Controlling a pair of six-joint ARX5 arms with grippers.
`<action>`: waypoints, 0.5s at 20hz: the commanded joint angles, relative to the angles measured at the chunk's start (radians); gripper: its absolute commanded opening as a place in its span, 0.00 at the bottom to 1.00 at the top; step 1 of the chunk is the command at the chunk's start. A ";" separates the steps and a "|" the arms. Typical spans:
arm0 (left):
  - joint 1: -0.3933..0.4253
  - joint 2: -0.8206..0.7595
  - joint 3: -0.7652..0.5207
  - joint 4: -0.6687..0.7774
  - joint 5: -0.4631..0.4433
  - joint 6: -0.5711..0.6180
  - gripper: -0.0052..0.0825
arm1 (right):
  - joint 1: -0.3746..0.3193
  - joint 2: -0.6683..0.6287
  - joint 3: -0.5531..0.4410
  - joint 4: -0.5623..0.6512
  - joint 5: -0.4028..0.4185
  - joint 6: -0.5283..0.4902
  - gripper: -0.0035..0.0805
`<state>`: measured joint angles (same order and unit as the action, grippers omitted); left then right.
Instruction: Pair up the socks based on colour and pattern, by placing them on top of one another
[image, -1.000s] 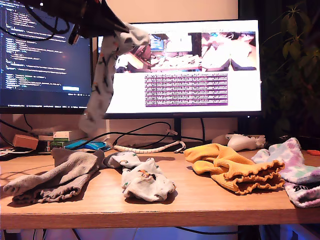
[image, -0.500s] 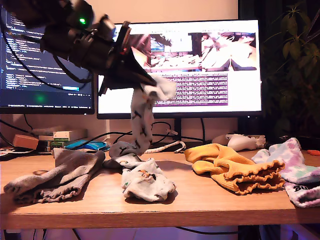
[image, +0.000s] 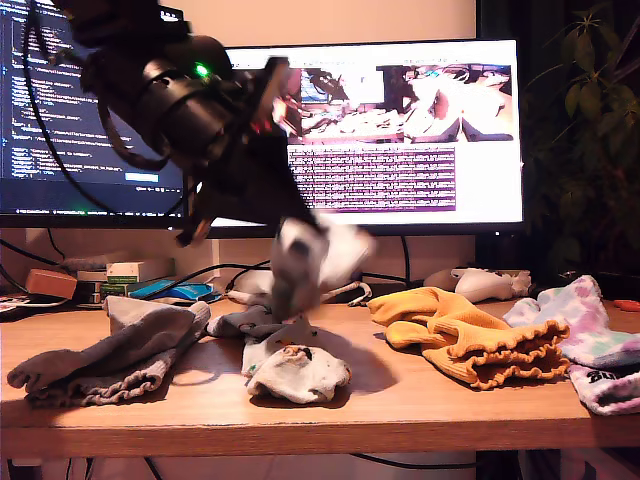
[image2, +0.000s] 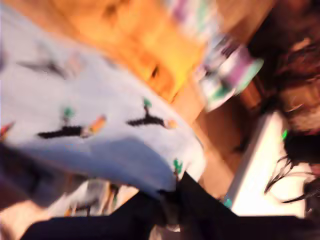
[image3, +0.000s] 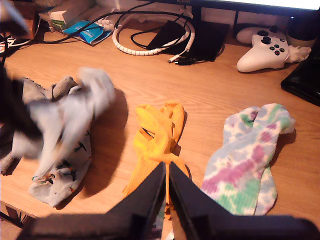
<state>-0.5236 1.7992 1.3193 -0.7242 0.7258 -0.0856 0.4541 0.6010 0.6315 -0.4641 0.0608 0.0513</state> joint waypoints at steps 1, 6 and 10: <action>-0.006 -0.003 -0.026 -0.062 -0.033 0.008 0.03 | 0.008 0.002 -0.002 0.011 -0.002 0.001 0.03; -0.016 0.004 -0.032 -0.086 -0.149 -0.001 0.19 | 0.008 0.002 -0.002 0.027 -0.005 0.001 0.03; -0.016 0.007 -0.032 -0.033 -0.186 -0.014 0.75 | 0.008 0.002 -0.002 0.033 -0.010 0.000 0.03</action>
<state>-0.5362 1.7996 1.3064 -0.7650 0.5442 -0.0963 0.4541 0.6010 0.6315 -0.4416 0.0547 0.0513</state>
